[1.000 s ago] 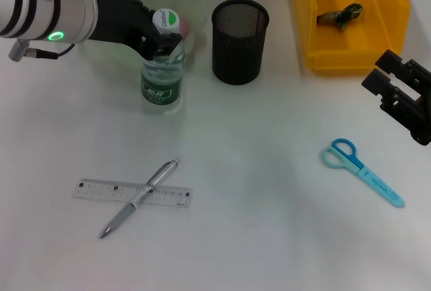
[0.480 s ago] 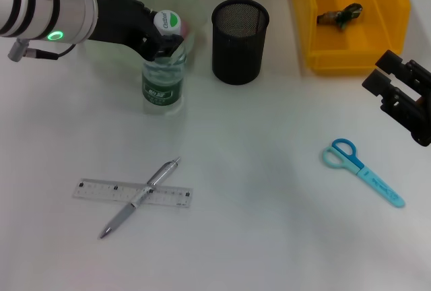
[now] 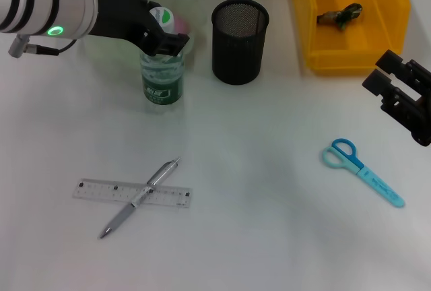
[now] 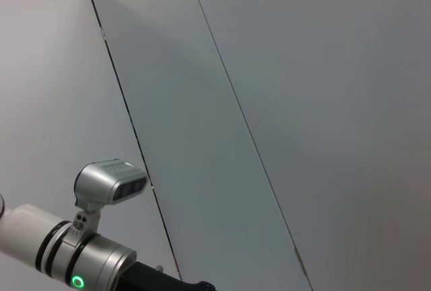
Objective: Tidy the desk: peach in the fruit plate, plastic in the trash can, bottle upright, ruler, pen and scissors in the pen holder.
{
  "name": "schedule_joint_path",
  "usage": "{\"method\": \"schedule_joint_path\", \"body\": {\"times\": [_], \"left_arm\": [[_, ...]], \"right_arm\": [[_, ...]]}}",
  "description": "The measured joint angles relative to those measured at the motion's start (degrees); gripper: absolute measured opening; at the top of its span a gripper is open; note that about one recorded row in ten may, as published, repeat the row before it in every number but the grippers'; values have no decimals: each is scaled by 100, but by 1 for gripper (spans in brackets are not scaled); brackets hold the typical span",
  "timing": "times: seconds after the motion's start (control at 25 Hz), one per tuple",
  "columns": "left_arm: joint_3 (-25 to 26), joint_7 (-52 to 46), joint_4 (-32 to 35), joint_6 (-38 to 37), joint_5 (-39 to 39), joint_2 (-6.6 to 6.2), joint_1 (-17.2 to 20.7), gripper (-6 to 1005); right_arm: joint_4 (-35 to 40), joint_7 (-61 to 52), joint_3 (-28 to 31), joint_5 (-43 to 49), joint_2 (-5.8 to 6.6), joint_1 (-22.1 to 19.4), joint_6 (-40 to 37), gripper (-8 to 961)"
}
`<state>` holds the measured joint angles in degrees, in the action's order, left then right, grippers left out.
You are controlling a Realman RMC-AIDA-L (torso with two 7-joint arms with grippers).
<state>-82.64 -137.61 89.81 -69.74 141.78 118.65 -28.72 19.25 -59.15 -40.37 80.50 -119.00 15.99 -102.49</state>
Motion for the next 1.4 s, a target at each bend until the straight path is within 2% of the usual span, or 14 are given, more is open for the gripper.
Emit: {"method": "schedule_joint_path", "body": {"times": [0.12, 0.88, 1.2, 1.28, 1.4], "left_arm": [[39, 7, 10, 13, -7, 0, -2, 675], [199, 159, 587, 427, -294, 0, 264, 672], [306, 1155, 718, 775, -1933, 0, 784, 670], [456, 1963, 527, 799, -3042, 0, 1058, 670], [594, 2565, 324, 689, -3908, -2, 1263, 669]], "right_arm": [[0, 0, 2, 0, 0, 2, 11, 594], [0, 0, 3, -33, 0, 26, 34, 594], [-1, 0, 3, -45, 0, 3, 47, 593], [0, 0, 3, -45, 0, -3, 47, 593], [0, 0, 3, -45, 0, -7, 47, 593]]}}
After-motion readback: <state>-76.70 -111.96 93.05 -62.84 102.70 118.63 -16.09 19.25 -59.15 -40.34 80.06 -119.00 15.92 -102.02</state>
